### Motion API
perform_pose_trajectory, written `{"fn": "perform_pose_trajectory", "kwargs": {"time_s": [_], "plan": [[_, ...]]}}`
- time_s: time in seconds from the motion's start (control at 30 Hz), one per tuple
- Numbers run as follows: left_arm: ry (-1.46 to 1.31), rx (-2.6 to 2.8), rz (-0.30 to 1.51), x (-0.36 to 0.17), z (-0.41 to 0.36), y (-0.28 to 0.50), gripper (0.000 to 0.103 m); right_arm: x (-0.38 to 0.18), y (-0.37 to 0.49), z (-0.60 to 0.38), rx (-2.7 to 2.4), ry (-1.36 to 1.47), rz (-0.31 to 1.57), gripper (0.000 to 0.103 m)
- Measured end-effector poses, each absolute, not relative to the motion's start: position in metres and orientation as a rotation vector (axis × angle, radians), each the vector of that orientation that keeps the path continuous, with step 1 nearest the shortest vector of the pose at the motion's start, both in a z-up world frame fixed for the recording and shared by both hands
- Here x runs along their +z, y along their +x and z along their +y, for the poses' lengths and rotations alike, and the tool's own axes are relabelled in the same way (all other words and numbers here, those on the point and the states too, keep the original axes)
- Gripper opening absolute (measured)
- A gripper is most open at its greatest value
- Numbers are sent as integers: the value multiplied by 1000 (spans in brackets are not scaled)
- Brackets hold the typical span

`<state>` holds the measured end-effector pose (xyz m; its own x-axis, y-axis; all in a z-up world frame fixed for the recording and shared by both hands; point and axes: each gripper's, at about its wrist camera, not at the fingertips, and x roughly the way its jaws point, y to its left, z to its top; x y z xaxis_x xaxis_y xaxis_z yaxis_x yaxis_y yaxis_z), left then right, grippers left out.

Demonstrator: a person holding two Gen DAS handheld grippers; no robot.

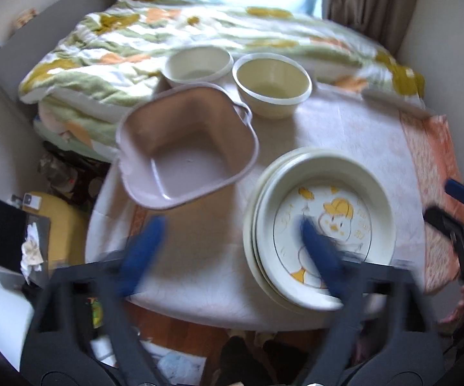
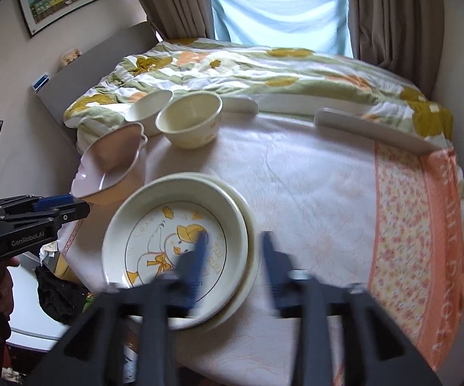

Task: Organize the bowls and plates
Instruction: 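Open the right gripper and lift it off the duck-print plate, then reach the right gripper to the pink square basin and grasp its rim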

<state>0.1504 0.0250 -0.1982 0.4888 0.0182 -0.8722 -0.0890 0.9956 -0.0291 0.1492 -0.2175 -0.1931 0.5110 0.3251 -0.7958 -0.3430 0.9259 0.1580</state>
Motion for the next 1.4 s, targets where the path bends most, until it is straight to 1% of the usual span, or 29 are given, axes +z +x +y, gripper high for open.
{"fn": "perform_pose_trajectory", "kwargs": {"time_s": [0.03, 0.1, 0.23, 0.37, 0.43, 0.53, 0.6, 0.7, 0.77, 0.8, 0.87, 0.9, 0.93, 0.97, 1.0, 1.07, 1.1, 1.13, 1.17, 1.2, 1.23, 1.27, 1.3, 1.33, 1.4], "plan": [[-99, 77, 1010, -190, 29, 144, 103, -188, 149, -219, 419, -12, 932, 103], [-121, 93, 985, -181, 35, 139, 103, -178, 150, -220, 464, -2, 894, 103], [-185, 126, 991, -178, 51, 133, 103, -166, 160, -209, 531, -32, 850, 103], [-286, 140, 994, -180, 80, 129, 103, -156, 179, -179, 595, -117, 916, 103], [-345, 136, 990, -183, 96, 130, 103, -152, 189, -160, 601, -128, 912, 103], [-390, 143, 1001, -191, 118, 138, 102, -160, 208, -130, 587, -171, 948, 103], [-423, 124, 1018, -199, 131, 146, 99, -172, 224, -109, 622, -160, 999, 103], [-456, 96, 1046, -216, 144, 162, 91, -193, 243, -84, 650, -149, 1060, 103], [-487, 67, 1078, -231, 149, 173, 74, -207, 255, -65, 654, -160, 1093, 103], [-501, 50, 1087, -238, 150, 178, 72, -213, 260, -58, 651, -165, 1110, 100], [-512, 26, 1097, -251, 155, 189, 66, -226, 271, -42, 661, -164, 1143, 89], [-515, 20, 1105, -256, 157, 194, 64, -231, 275, -37, 663, -162, 1155, 80], [-521, 15, 1112, -262, 160, 199, 61, -237, 278, -32, 662, -161, 1168, 73], [-528, 11, 1122, -269, 163, 205, 56, -244, 282, -26, 663, -162, 1181, 70], [-531, 12, 1132, -274, 165, 209, 54, -249, 285, -23, 665, -161, 1190, 65], [-536, 13, 1162, -286, 170, 218, 50, -261, 289, -17, 673, -159, 1212, 60], [-538, 12, 1177, -291, 171, 222, 48, -265, 291, -15, 674, -158, 1220, 54], [-544, 8, 1193, -296, 172, 225, 44, -269, 293, -14, 673, -153, 1230, 48], [-551, 1, 1204, -300, 175, 228, 39, -273, 294, -13, 675, -141, 1241, 46], [-558, -2, 1209, -303, 176, 230, 35, -276, 295, -13, 676, -128, 1248, 41], [-558, -2, 1212, -305, 178, 231, 29, -278, 295, -13, 676, -121, 1254, 33], [-552, -4, 1216, -307, 179, 233, 24, -281, 296, -12, 674, -118, 1259, 31], [-544, -8, 1217, -307, 180, 234, 21, -283, 296, -12, 672, -117, 1262, 28], [-536, -13, 1217, -308, 180, 236, 17, -285, 296, -11, 670, -114, 1266, 21], [-511, -14, 1214, -307, 180, 237, 15, -286, 295, -13, 666, -104, 1265, 14]]}}
